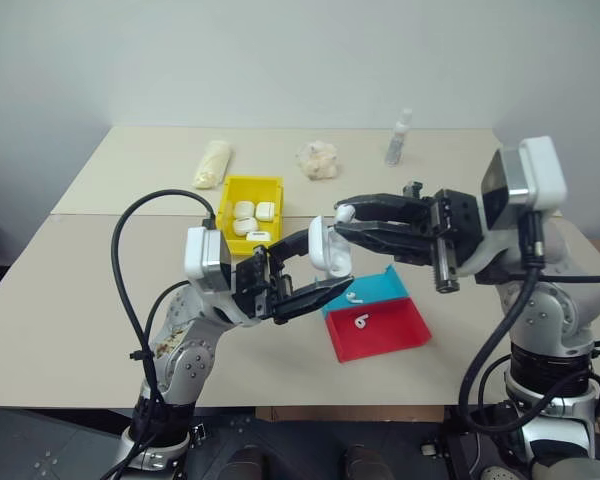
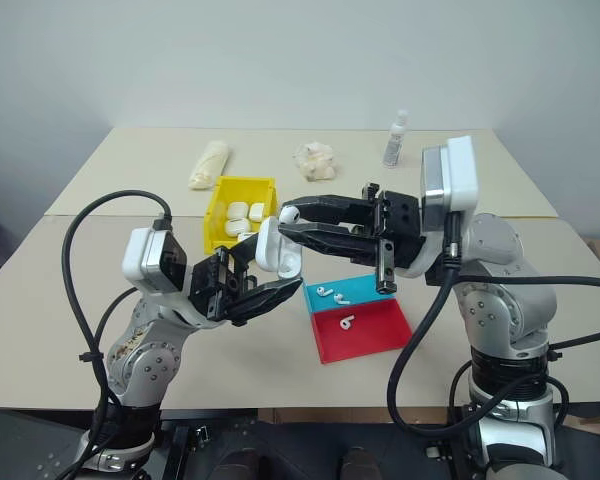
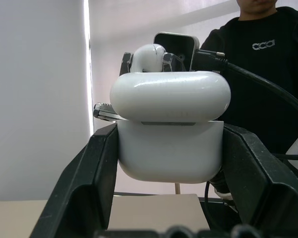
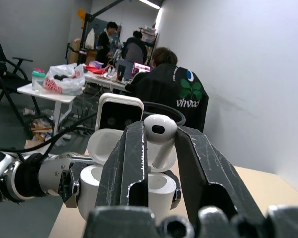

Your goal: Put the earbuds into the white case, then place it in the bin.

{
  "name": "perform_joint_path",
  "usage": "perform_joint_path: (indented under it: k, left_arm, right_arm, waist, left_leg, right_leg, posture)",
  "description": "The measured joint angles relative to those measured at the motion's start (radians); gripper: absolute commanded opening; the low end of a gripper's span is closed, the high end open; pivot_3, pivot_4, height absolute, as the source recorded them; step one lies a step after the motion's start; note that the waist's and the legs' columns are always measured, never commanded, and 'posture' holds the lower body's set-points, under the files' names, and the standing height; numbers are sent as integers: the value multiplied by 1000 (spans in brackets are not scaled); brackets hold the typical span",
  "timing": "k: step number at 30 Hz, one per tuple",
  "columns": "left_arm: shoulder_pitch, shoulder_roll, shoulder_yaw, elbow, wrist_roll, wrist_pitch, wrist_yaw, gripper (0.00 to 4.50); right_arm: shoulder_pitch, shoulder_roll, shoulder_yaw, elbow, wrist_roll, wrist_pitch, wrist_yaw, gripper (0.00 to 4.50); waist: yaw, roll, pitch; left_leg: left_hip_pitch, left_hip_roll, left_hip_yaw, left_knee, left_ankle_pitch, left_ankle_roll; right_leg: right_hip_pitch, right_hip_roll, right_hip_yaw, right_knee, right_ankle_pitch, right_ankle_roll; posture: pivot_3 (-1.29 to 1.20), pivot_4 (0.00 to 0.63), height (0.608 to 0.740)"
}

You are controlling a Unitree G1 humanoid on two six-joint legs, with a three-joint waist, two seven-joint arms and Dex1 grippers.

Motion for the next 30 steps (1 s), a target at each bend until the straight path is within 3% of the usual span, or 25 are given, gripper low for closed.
perform_joint_path:
  k: [15,22,30]
  left_arm:
    - [0,-1,1,1,15,-1,3,2772]
    - [7,0,1,1,23,-2,-1,2772]
    - [8,16,2,18,43,-6,-12,2772]
  right_arm:
    - [32,-17,33,29,-21,-76,2,658]
    - [52,-26,39,37,-54,-125,3,2826]
    - [69,-57,45,37,-67,-163,48,2826]
  waist:
    - [0,0,0]
    - [0,0,0]
    - [1,0,0]
  left_leg:
    - [0,0,0,0,0,0]
    - [0,0,0,0,0,0]
    - [0,0,0,0,0,0]
  right_leg:
    - [0,0,0,0,0,0]
    - [0,0,0,0,0,0]
    - [0,0,0,0,0,0]
  posture:
    - [0,150,740]
    - [0,150,740]
    - [0,150,740]
